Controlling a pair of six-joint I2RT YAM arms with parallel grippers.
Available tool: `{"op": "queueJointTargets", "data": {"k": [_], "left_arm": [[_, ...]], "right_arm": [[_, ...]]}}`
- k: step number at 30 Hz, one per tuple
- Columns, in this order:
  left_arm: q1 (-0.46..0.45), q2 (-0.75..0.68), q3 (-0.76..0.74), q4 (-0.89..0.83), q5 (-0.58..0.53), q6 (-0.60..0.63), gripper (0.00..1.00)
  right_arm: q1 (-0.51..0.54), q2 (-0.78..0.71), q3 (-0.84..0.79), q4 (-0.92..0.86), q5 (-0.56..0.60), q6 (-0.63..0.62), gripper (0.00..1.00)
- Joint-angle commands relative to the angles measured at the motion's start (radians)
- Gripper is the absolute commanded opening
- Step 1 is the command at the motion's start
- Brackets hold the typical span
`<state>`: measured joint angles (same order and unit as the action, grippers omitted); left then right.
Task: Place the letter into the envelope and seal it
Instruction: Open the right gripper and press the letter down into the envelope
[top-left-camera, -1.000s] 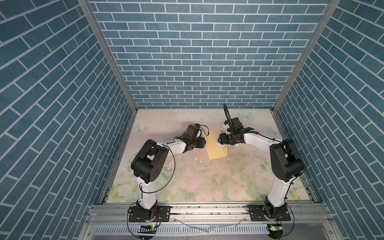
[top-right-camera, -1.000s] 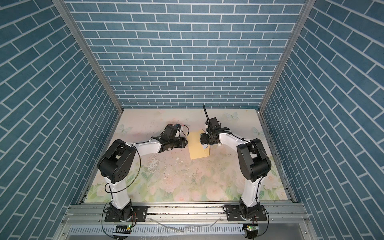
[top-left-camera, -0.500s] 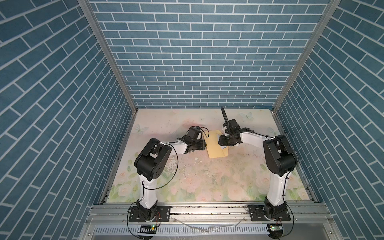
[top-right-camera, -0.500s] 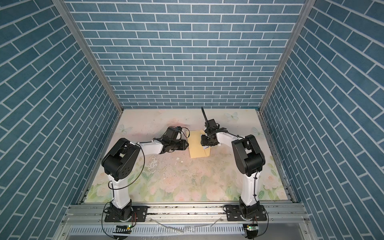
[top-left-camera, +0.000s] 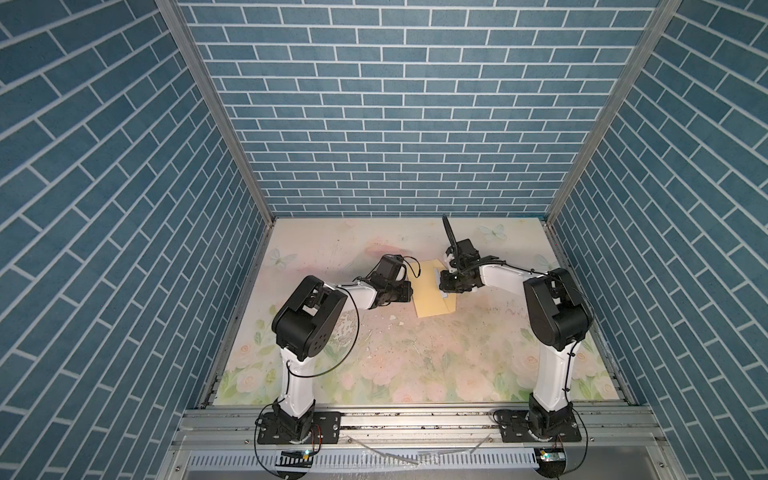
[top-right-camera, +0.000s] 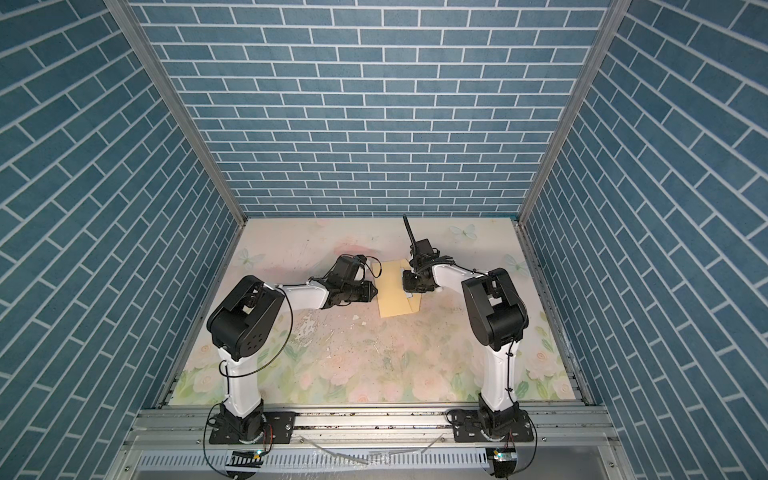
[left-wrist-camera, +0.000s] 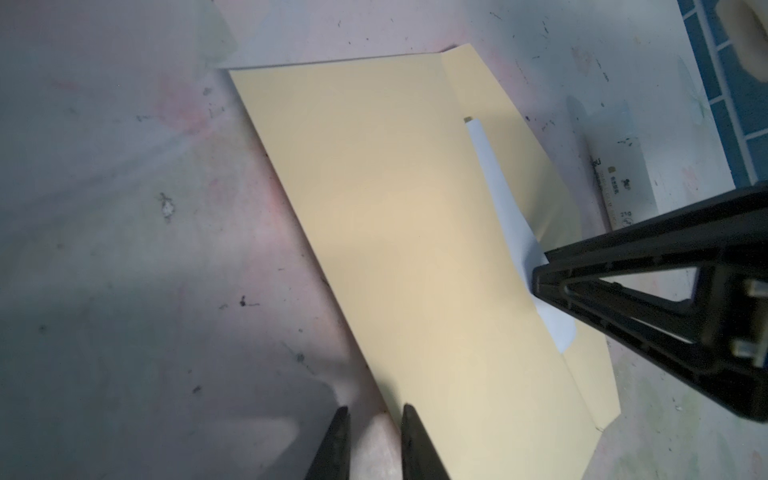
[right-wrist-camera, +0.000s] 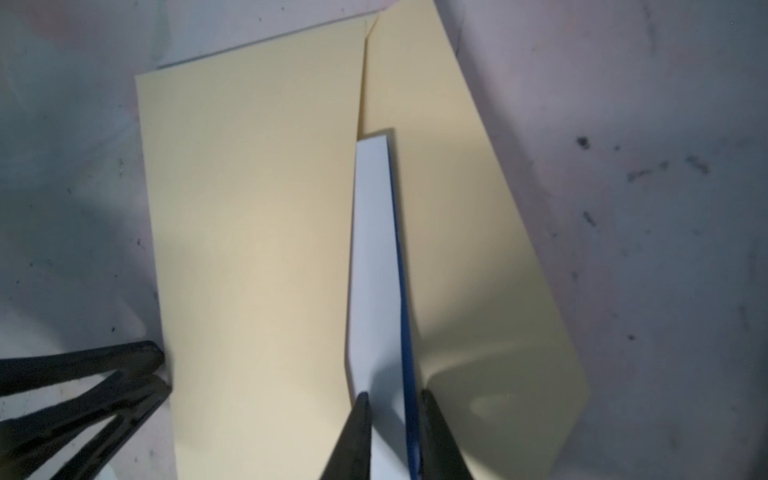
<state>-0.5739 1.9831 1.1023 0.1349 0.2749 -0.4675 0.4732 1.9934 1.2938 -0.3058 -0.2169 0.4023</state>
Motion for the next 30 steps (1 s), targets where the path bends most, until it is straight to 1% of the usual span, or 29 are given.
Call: {"op": "queueJointTargets", "data": {"k": [1, 5, 11, 14, 18, 22, 25, 30], "left_arm": [[-0.006, 0.042, 0.021, -0.007, 0.01, 0.0, 0.21], [-0.007, 0.057, 0.03, -0.009, 0.014, 0.0, 0.19], [-0.009, 0.077, 0.048, -0.015, 0.019, 0.0, 0.18], [-0.009, 0.077, 0.05, -0.022, 0.018, 0.005, 0.18], [-0.009, 0.052, 0.041, -0.026, 0.002, 0.017, 0.19], [-0.008, 0.024, 0.04, -0.035, -0.009, 0.028, 0.21], [-0.006, 0.018, 0.047, -0.037, -0.013, 0.03, 0.22], [0.0, 0.042, 0.074, -0.041, -0.01, 0.029, 0.25]], "right_arm": [[0.004, 0.034, 0.03, 0.003, -0.043, 0.042, 0.2], [0.005, 0.041, 0.03, 0.019, -0.066, 0.055, 0.18], [0.004, 0.042, 0.033, 0.035, -0.096, 0.058, 0.17], [0.004, 0.021, 0.031, 0.033, -0.079, 0.049, 0.18], [0.004, -0.049, 0.019, 0.023, -0.024, 0.036, 0.27], [0.004, -0.106, 0.009, 0.026, 0.023, 0.04, 0.33], [0.004, -0.107, 0.018, 0.03, 0.042, 0.043, 0.36], [0.004, -0.051, 0.065, 0.026, 0.034, 0.055, 0.41]]}}
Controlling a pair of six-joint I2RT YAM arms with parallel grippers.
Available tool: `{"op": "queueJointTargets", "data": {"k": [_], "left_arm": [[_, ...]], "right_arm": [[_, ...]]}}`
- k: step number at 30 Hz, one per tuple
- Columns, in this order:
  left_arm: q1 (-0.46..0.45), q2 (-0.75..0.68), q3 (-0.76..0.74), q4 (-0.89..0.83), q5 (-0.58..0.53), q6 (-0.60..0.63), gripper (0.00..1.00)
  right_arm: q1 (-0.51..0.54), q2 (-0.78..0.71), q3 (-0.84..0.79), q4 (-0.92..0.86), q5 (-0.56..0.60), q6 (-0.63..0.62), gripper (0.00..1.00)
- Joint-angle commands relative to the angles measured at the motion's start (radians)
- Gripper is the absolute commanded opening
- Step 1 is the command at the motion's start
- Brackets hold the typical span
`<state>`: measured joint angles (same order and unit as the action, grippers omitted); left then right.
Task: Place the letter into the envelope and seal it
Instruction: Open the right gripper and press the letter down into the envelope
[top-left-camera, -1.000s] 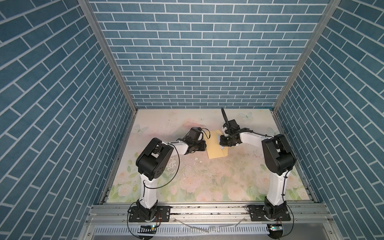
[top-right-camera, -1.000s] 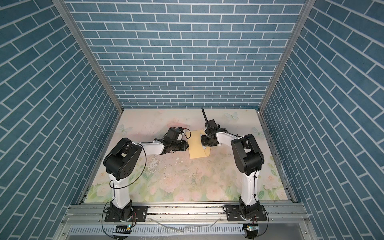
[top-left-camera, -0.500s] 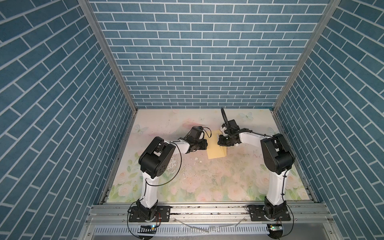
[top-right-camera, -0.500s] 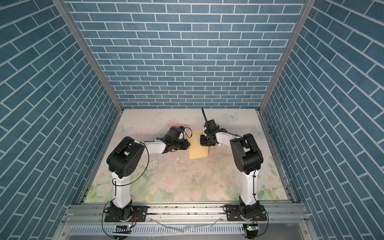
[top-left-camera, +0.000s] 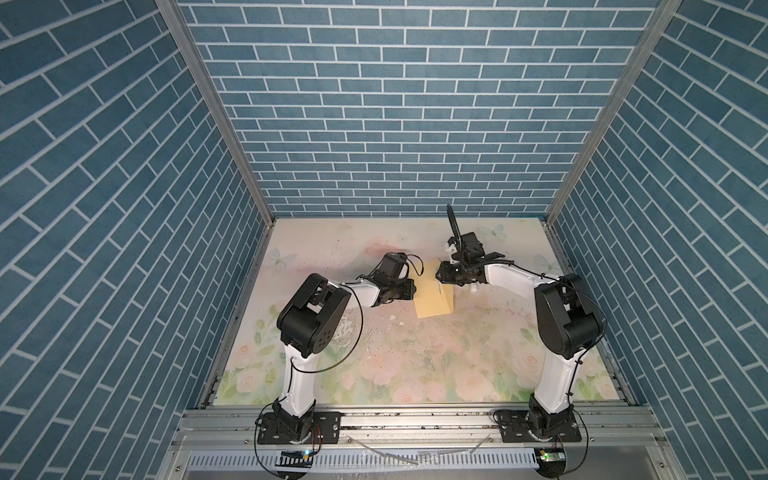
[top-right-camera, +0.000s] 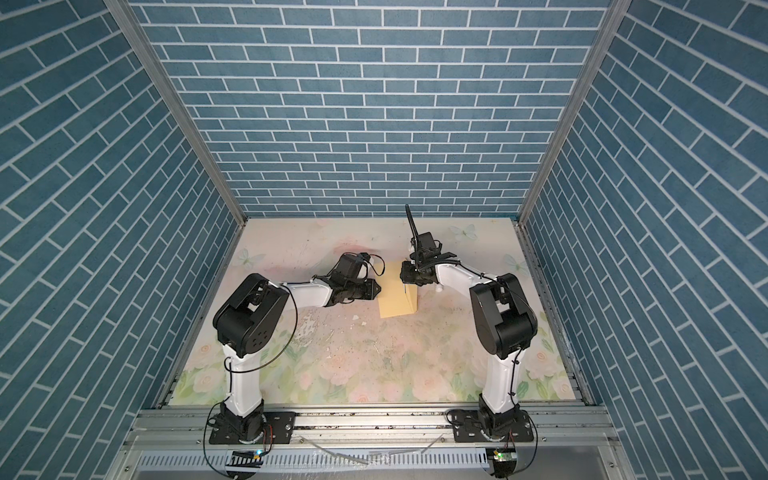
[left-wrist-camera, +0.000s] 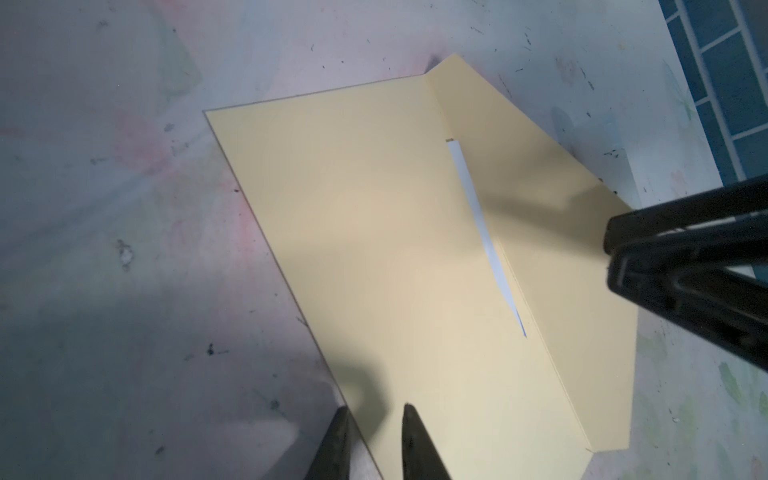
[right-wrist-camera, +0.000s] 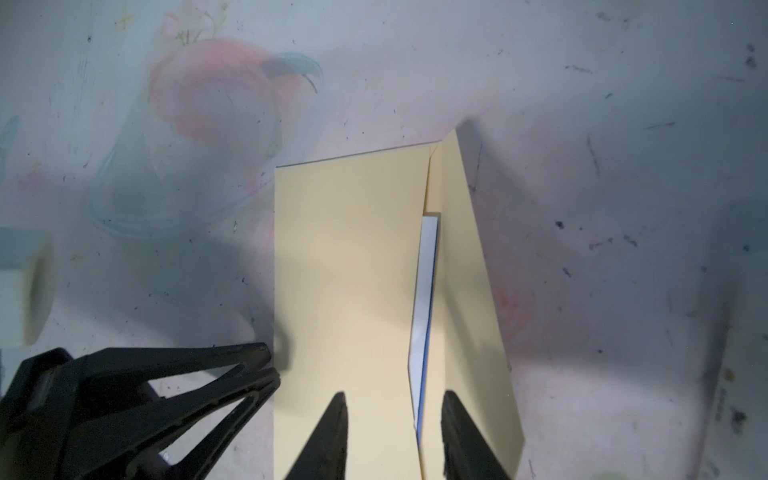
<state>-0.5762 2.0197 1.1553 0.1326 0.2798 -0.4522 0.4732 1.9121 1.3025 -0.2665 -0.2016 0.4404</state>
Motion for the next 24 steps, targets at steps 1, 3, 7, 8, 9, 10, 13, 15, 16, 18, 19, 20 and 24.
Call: {"op": "queueJointTargets", "data": {"k": [1, 3, 7, 8, 9, 10, 13, 15, 16, 18, 19, 20, 24], "left_arm": [[0.004, 0.01, 0.023, -0.038, -0.014, 0.012, 0.25], [0.008, 0.022, 0.031, -0.036, -0.013, 0.009, 0.26], [0.013, 0.045, 0.048, -0.036, -0.007, 0.008, 0.26], [0.015, 0.051, 0.052, -0.036, -0.005, 0.007, 0.25], [0.015, 0.057, 0.055, -0.036, -0.004, 0.007, 0.25], [0.015, 0.061, 0.059, -0.036, -0.003, 0.007, 0.25], [0.016, 0.076, 0.068, -0.036, 0.0, 0.007, 0.25], [0.016, 0.083, 0.072, -0.036, 0.002, 0.006, 0.24], [0.016, 0.088, 0.074, -0.036, 0.002, 0.006, 0.24], [0.017, 0.093, 0.077, -0.035, 0.003, 0.007, 0.24], [0.018, 0.096, 0.077, -0.036, 0.003, 0.006, 0.24], [0.018, 0.099, 0.078, -0.036, 0.004, 0.006, 0.24], [0.018, 0.105, 0.08, -0.034, 0.003, 0.007, 0.24]], "right_arm": [[0.003, 0.039, 0.063, -0.014, 0.019, 0.02, 0.41], [0.002, 0.061, 0.074, -0.003, 0.015, 0.031, 0.43], [-0.002, 0.101, 0.101, 0.013, -0.003, 0.047, 0.43], [-0.004, 0.112, 0.108, 0.014, -0.005, 0.051, 0.43], [-0.004, 0.121, 0.114, 0.016, -0.01, 0.056, 0.43], [-0.005, 0.129, 0.119, 0.018, -0.014, 0.059, 0.43], [-0.008, 0.151, 0.126, 0.026, -0.023, 0.072, 0.43], [-0.01, 0.162, 0.127, 0.034, -0.034, 0.083, 0.43], [-0.01, 0.167, 0.128, 0.036, -0.037, 0.088, 0.43], [-0.01, 0.179, 0.128, 0.038, -0.046, 0.096, 0.43], [-0.01, 0.184, 0.127, 0.038, -0.049, 0.099, 0.43], [-0.01, 0.187, 0.128, 0.04, -0.055, 0.102, 0.42], [-0.01, 0.201, 0.125, 0.051, -0.075, 0.118, 0.4]]}}
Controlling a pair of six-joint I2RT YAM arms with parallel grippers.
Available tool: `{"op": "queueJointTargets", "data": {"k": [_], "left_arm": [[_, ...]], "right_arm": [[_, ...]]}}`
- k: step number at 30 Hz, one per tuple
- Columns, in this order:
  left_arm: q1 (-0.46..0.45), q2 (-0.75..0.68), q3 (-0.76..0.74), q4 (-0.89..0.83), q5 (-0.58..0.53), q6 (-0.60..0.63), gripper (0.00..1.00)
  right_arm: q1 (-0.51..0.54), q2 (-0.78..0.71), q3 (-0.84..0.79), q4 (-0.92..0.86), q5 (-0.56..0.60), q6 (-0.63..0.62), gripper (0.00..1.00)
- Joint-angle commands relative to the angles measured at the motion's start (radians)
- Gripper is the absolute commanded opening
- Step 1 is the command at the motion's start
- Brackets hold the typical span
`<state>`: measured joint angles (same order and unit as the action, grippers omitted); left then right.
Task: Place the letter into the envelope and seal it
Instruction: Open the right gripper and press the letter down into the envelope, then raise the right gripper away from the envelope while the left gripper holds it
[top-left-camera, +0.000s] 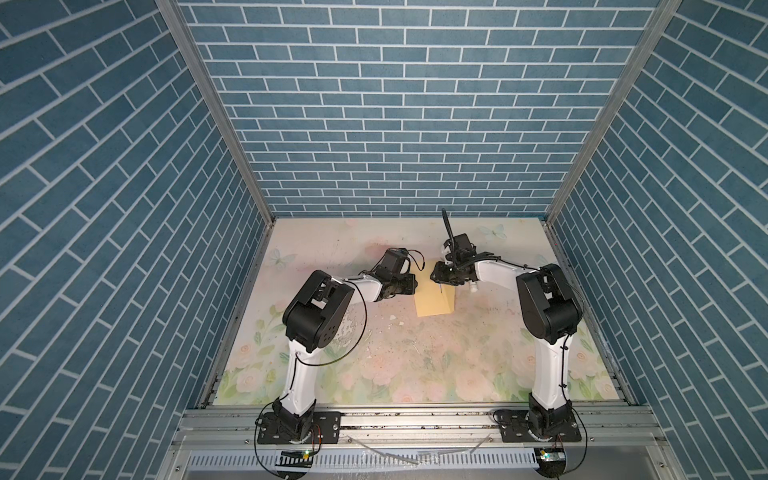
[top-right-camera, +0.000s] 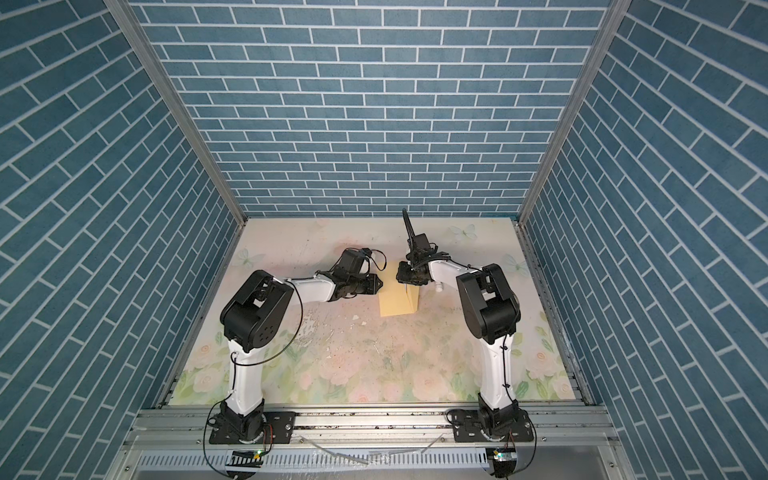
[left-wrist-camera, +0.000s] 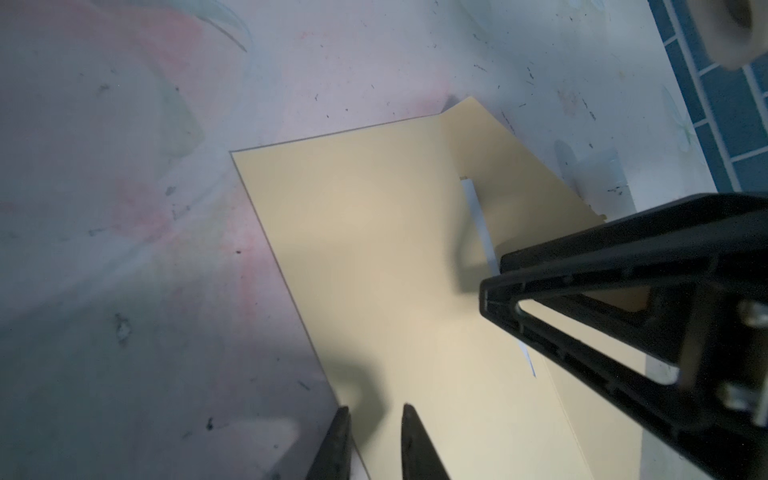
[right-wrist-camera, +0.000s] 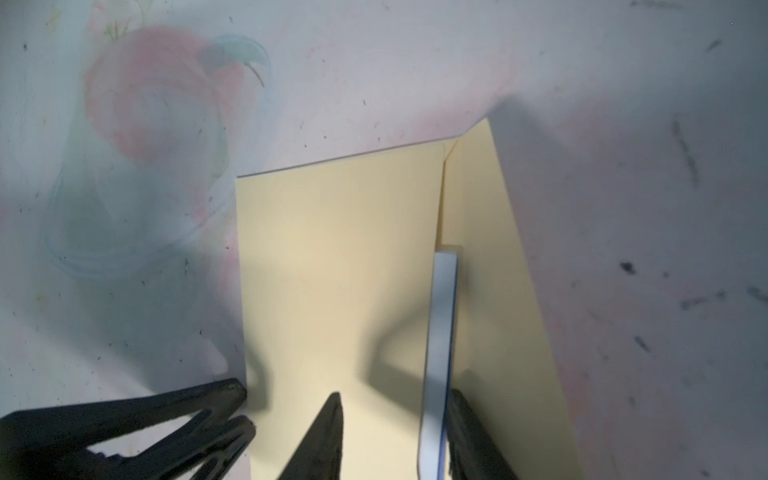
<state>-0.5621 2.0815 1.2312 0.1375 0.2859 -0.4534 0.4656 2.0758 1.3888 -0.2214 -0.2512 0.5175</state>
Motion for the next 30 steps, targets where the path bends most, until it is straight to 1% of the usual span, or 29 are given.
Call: {"op": "queueJointTargets", "data": {"k": [1, 13, 16, 19, 22, 26, 27, 30], "left_arm": [[0.004, 0.044, 0.006, -0.039, -0.001, 0.007, 0.24], [0.004, 0.051, 0.01, -0.041, 0.0, 0.007, 0.24], [0.004, 0.04, 0.006, -0.045, -0.001, 0.011, 0.23], [0.007, 0.004, -0.009, -0.05, -0.009, 0.02, 0.24], [0.013, -0.054, -0.032, -0.061, -0.024, 0.043, 0.27], [0.017, -0.152, -0.073, -0.089, -0.067, 0.09, 0.34], [0.017, -0.178, -0.084, -0.095, -0.076, 0.103, 0.36], [0.018, -0.266, -0.129, -0.098, -0.098, 0.134, 0.41]], "right_arm": [[-0.002, 0.04, 0.037, 0.012, -0.03, 0.044, 0.4], [-0.002, 0.036, 0.026, 0.037, -0.068, 0.073, 0.38], [-0.004, 0.004, 0.021, 0.039, -0.06, 0.07, 0.39], [-0.005, -0.064, 0.003, 0.05, -0.049, 0.061, 0.4], [-0.005, -0.173, -0.035, 0.058, -0.007, 0.038, 0.45], [-0.011, -0.31, -0.088, 0.015, 0.088, -0.031, 0.52], [-0.015, -0.334, -0.1, -0.001, 0.108, -0.043, 0.59], [-0.032, -0.378, -0.121, -0.043, 0.154, -0.081, 0.72]]}}
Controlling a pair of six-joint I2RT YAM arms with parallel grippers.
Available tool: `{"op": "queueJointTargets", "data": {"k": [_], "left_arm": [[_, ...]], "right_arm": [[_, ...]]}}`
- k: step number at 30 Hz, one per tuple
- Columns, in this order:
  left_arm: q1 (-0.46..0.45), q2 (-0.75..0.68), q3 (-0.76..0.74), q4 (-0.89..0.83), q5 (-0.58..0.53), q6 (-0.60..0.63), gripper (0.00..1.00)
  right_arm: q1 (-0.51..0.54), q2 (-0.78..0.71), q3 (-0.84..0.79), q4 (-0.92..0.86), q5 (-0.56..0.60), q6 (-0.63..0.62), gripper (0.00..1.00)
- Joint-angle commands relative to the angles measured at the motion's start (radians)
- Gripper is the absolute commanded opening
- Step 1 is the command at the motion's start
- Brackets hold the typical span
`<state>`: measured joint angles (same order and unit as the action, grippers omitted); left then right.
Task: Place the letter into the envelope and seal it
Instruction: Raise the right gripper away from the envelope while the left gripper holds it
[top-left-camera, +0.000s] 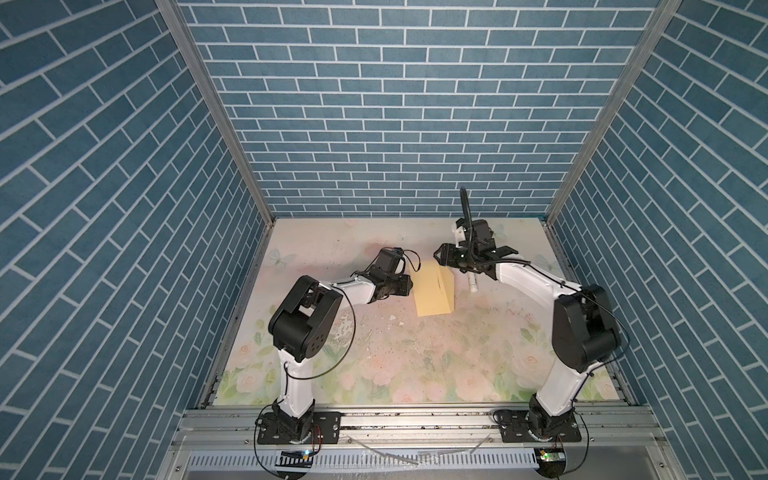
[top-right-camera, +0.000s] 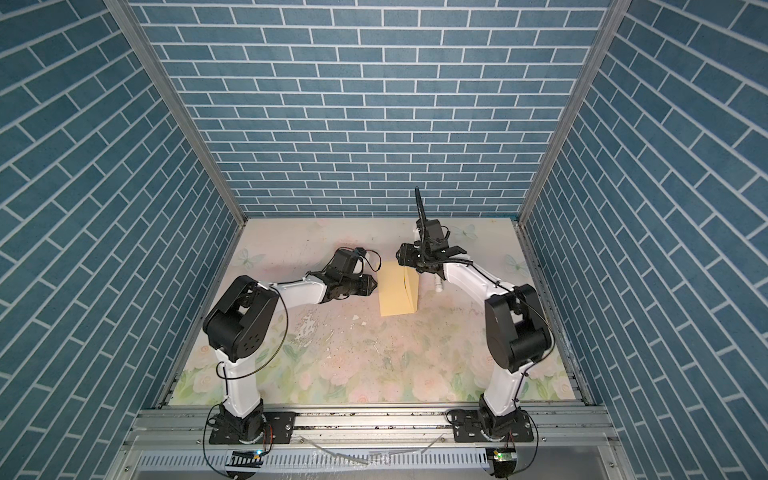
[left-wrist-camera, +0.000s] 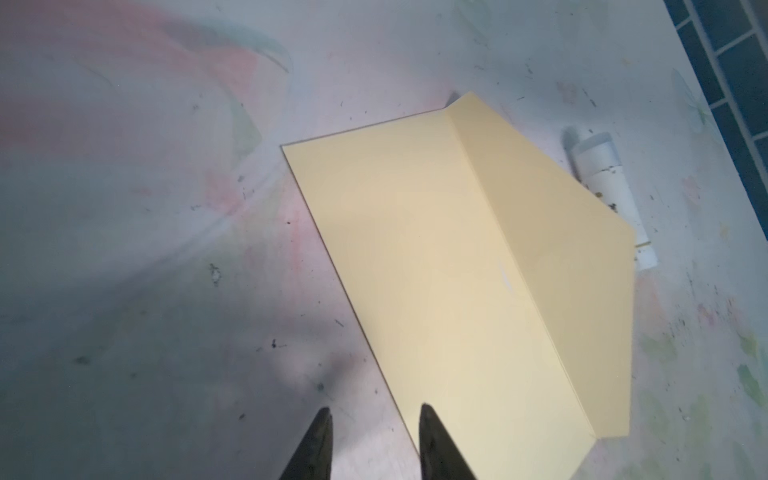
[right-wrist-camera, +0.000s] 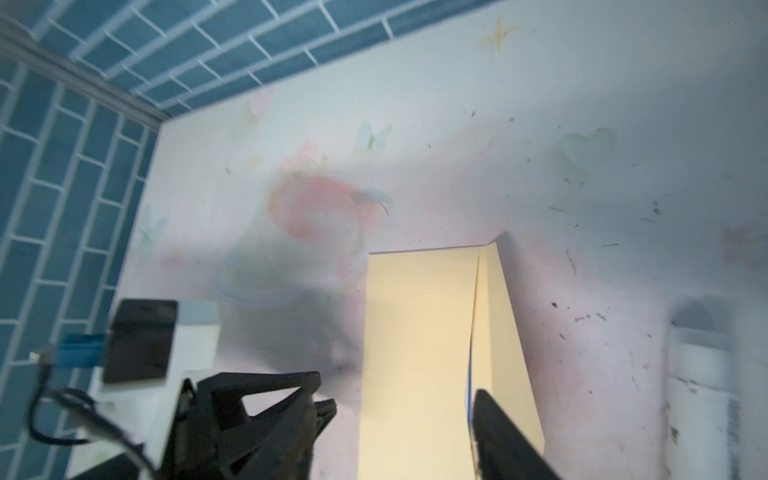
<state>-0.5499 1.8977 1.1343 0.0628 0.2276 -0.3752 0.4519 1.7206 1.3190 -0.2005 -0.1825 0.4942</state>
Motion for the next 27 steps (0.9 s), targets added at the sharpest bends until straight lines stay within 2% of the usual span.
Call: {"op": "queueJointTargets", "data": {"k": [1, 6, 11, 13, 16, 20, 27], "left_arm": [[0.005, -0.107, -0.049, -0.02, -0.048, 0.061, 0.43], [0.006, -0.236, -0.122, -0.002, -0.06, 0.089, 0.52], [0.006, -0.31, -0.158, 0.007, -0.071, 0.101, 0.58], [0.005, -0.331, -0.174, 0.016, -0.075, 0.106, 0.6], [0.005, -0.356, -0.202, 0.039, -0.083, 0.107, 0.63], [0.006, -0.375, -0.227, 0.065, -0.086, 0.109, 0.67], [0.006, -0.389, -0.264, 0.124, -0.08, 0.095, 0.7]], "right_arm": [[-0.025, -0.028, -0.052, -0.075, 0.089, -0.067, 0.75], [-0.056, 0.022, 0.008, -0.153, 0.101, -0.086, 0.8], [-0.058, 0.145, 0.104, -0.216, 0.043, -0.08, 0.8], [-0.058, 0.195, 0.136, -0.233, 0.033, -0.07, 0.77], [-0.058, 0.256, 0.169, -0.244, 0.004, -0.053, 0.69], [-0.056, 0.304, 0.18, -0.229, -0.054, -0.016, 0.53], [-0.055, 0.316, 0.128, -0.177, -0.107, 0.048, 0.26]]}}
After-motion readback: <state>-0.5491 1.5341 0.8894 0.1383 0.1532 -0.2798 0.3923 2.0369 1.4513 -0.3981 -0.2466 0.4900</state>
